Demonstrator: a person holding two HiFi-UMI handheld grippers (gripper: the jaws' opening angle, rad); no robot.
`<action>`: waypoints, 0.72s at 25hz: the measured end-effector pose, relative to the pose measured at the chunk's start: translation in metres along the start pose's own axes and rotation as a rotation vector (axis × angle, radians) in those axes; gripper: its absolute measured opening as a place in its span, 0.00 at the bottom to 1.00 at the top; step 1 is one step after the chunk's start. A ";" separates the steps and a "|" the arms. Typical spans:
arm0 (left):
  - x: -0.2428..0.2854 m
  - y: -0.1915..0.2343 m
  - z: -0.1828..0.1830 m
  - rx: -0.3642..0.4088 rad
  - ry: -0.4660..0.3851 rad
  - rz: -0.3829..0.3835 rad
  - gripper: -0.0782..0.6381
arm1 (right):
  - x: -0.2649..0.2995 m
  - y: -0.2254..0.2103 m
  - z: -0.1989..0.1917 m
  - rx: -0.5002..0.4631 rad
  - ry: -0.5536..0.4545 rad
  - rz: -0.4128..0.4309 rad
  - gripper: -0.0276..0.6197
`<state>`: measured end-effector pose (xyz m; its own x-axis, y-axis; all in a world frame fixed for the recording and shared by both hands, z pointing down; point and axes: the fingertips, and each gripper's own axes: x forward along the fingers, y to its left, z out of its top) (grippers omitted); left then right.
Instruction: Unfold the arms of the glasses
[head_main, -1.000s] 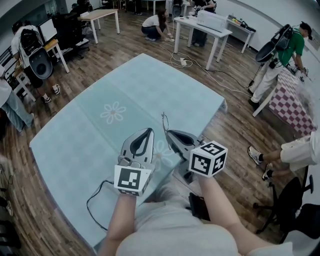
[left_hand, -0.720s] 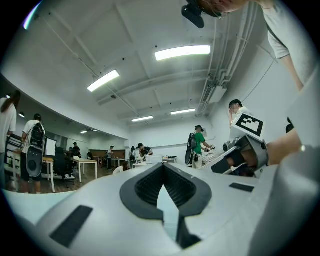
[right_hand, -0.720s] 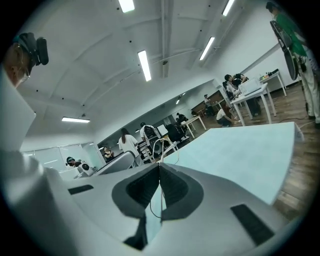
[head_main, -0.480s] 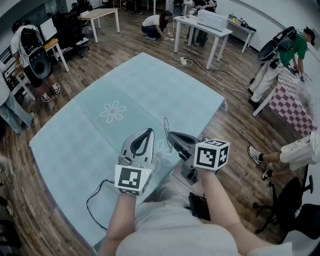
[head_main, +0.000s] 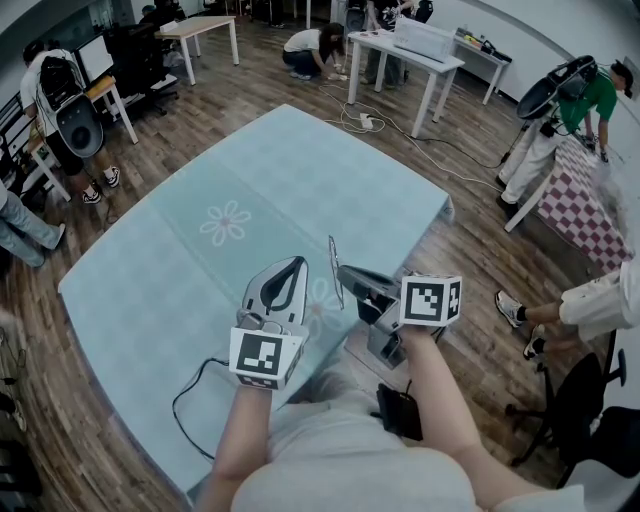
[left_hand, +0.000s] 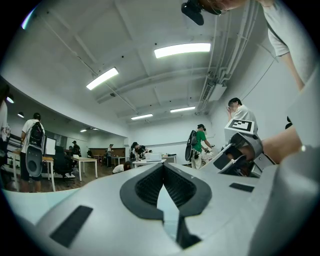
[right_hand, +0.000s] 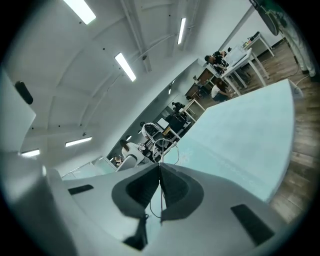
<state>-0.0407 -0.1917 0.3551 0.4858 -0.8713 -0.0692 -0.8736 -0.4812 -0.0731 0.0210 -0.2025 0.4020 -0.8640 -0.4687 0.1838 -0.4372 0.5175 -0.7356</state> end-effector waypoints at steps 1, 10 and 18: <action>0.000 0.000 0.000 0.000 0.000 0.000 0.12 | 0.000 0.000 0.001 0.015 0.000 0.009 0.06; 0.000 0.002 0.000 0.004 0.004 -0.004 0.12 | -0.004 0.001 0.005 0.117 0.000 0.076 0.06; 0.000 -0.004 -0.006 0.006 0.019 -0.008 0.12 | -0.016 -0.007 0.003 0.276 0.026 0.134 0.06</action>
<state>-0.0373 -0.1901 0.3615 0.4919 -0.8692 -0.0500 -0.8695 -0.4875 -0.0792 0.0390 -0.2009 0.4024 -0.9169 -0.3896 0.0872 -0.2377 0.3572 -0.9033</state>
